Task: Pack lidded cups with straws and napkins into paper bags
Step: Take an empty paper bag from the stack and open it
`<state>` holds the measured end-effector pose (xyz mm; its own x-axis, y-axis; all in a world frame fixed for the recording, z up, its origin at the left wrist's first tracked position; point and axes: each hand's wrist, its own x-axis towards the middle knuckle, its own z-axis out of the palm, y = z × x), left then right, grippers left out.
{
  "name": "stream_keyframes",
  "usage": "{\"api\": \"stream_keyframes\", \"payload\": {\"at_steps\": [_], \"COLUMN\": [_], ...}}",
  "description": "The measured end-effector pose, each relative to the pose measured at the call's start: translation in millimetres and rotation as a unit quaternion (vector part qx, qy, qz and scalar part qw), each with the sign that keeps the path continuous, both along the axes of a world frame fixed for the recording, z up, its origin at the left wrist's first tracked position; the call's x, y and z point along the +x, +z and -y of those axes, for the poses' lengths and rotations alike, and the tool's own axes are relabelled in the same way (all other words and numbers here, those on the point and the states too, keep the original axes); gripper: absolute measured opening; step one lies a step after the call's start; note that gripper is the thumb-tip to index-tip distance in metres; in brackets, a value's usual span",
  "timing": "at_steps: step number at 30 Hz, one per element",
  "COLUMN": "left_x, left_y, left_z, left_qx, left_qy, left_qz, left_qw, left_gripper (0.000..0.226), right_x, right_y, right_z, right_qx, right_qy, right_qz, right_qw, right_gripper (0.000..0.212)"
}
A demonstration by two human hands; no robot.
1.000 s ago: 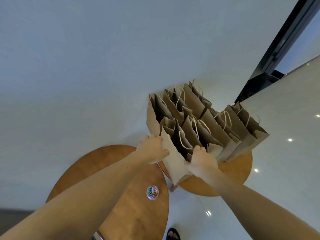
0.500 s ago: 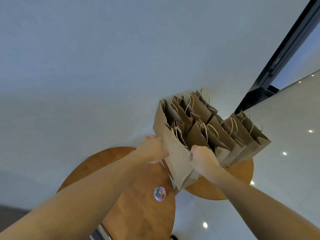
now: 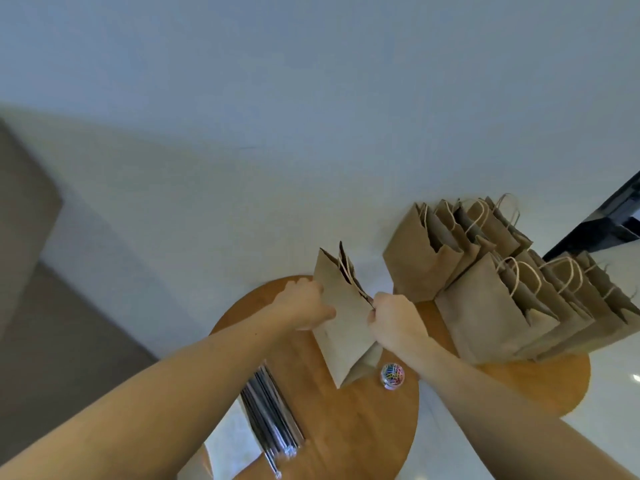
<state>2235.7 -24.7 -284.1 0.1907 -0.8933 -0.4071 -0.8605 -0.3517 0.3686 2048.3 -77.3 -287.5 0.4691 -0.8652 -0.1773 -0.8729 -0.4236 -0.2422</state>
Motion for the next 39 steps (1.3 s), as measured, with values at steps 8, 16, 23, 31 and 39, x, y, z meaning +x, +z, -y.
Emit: {"api": "stream_keyframes", "payload": {"at_steps": [8, 16, 23, 31, 39], "left_x": [18.9, -3.1, -22.4, -35.5, -10.2], "left_y": [-40.9, -62.3, -69.8, -78.9, -86.6], "left_z": [-44.8, -54.3, -41.9, -27.4, -60.8], "left_qx": [0.051, 0.071, 0.054, 0.053, 0.119], "left_qy": [0.095, 0.16, 0.243, 0.356, 0.347], "left_qz": [-0.048, -0.131, -0.191, -0.09, 0.046], "left_qw": [0.993, 0.976, 0.95, 0.929, 0.929], "left_gripper": [0.065, 0.037, 0.044, 0.029, 0.03], "right_x": [24.1, 19.3, 34.3, 38.4, 4.0], "right_y": [-52.9, -62.6, -75.0, -84.0, -85.6], "right_z": [-28.8, -5.3, 16.1, 38.3, 74.7], "right_qx": [0.071, 0.148, 0.197, 0.124, 0.079], "right_qy": [0.052, 0.115, 0.119, 0.104, 0.116], "right_qz": [0.005, 0.021, 0.053, 0.017, -0.026], "right_qw": [0.996, 0.982, 0.972, 0.987, 0.99], "right_gripper": [0.017, 0.04, 0.023, 0.03, 0.017]}}
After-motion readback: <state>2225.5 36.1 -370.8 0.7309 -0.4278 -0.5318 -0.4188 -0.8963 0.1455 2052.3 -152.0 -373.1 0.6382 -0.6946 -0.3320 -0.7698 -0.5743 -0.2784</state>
